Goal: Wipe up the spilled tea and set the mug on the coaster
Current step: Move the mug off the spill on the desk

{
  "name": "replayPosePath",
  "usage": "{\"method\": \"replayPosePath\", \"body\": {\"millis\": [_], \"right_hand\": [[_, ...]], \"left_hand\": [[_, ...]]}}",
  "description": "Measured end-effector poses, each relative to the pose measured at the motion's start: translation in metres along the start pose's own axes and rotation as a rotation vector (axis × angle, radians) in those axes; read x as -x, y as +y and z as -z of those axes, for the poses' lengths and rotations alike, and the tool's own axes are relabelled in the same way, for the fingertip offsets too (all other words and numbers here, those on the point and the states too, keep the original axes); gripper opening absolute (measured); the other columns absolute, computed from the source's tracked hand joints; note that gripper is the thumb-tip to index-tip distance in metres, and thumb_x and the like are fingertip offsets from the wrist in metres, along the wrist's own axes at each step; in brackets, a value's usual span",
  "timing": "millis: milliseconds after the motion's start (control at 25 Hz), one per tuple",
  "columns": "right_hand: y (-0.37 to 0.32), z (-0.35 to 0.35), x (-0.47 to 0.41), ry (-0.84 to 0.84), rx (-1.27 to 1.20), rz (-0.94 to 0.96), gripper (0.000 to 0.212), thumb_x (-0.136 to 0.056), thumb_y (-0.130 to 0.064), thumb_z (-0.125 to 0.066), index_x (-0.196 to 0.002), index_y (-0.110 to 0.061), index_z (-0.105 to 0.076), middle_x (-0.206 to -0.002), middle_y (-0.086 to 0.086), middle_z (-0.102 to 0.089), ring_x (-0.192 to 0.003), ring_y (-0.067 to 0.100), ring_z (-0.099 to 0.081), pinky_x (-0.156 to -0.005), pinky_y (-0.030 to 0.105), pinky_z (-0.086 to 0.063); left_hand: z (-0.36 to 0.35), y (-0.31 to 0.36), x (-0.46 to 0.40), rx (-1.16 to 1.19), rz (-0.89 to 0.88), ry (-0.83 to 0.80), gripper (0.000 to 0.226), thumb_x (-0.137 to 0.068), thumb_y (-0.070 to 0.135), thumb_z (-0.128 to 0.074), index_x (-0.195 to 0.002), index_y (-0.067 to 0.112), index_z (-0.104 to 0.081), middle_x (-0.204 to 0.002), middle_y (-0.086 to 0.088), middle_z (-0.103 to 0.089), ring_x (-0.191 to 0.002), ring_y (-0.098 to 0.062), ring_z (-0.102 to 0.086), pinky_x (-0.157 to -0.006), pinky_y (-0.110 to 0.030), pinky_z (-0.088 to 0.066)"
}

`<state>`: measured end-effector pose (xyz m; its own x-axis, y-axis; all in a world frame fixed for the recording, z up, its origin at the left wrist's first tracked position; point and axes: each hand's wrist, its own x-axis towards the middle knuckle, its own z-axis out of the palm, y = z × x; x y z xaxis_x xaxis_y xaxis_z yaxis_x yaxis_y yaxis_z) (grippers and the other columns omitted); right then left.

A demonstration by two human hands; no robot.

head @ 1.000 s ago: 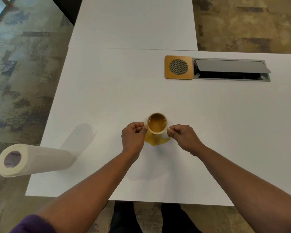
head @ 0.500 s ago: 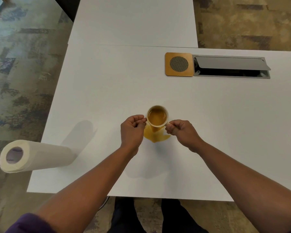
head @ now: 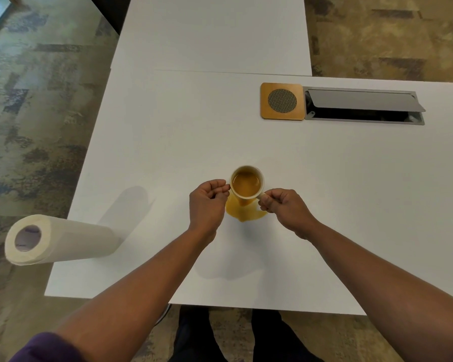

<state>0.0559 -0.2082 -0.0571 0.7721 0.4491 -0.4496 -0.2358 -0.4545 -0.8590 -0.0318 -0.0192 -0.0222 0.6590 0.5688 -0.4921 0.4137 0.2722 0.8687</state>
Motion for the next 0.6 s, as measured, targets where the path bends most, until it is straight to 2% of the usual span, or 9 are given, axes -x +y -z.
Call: {"method": "replayPosePath", "body": {"millis": [160, 360, 480, 600], "right_hand": [[-0.001, -0.001, 0.0, -0.006, 0.004, -0.004, 0.021, -0.099, -0.027, -0.063, -0.089, -0.013, -0.074, -0.087, 0.01, -0.075, -0.086, 0.022, -0.072, -0.083, 0.034, -0.056], [-0.004, -0.006, -0.001, -0.022, -0.025, -0.025, 0.022, -0.099, -0.025, -0.061, -0.09, -0.011, -0.075, -0.089, 0.011, -0.074, -0.078, 0.01, -0.068, -0.078, 0.027, -0.053], [-0.01, -0.022, -0.008, -0.032, -0.041, -0.03, 0.025, -0.099, -0.026, -0.061, -0.087, -0.009, -0.074, -0.088, 0.012, -0.074, -0.078, 0.011, -0.066, -0.082, 0.034, -0.054], [-0.024, -0.051, -0.022, -0.056, -0.086, -0.043, 0.025, -0.1, -0.027, -0.06, -0.088, -0.009, -0.073, -0.091, 0.016, -0.073, -0.082, 0.02, -0.066, -0.089, 0.043, -0.056]], "left_hand": [[0.001, -0.001, 0.001, 0.007, 0.016, -0.007, 0.031, -0.09, -0.008, -0.064, -0.104, 0.019, -0.07, -0.101, -0.001, -0.078, -0.1, -0.015, -0.074, -0.087, -0.025, -0.058], [0.005, -0.003, 0.002, 0.002, 0.01, -0.011, 0.033, -0.092, -0.006, -0.062, -0.115, 0.015, -0.068, -0.108, 0.0, -0.076, -0.105, -0.016, -0.072, -0.094, -0.03, -0.057], [0.01, -0.002, 0.004, -0.047, -0.052, 0.042, 0.038, -0.093, -0.005, -0.059, -0.125, 0.015, -0.065, -0.116, 0.003, -0.073, -0.108, -0.011, -0.07, -0.093, -0.026, -0.057], [0.028, 0.003, 0.001, -0.058, -0.107, 0.08, 0.043, -0.092, -0.004, -0.058, -0.128, 0.021, -0.061, -0.119, 0.011, -0.069, -0.107, -0.001, -0.067, -0.083, -0.013, -0.055]]}}
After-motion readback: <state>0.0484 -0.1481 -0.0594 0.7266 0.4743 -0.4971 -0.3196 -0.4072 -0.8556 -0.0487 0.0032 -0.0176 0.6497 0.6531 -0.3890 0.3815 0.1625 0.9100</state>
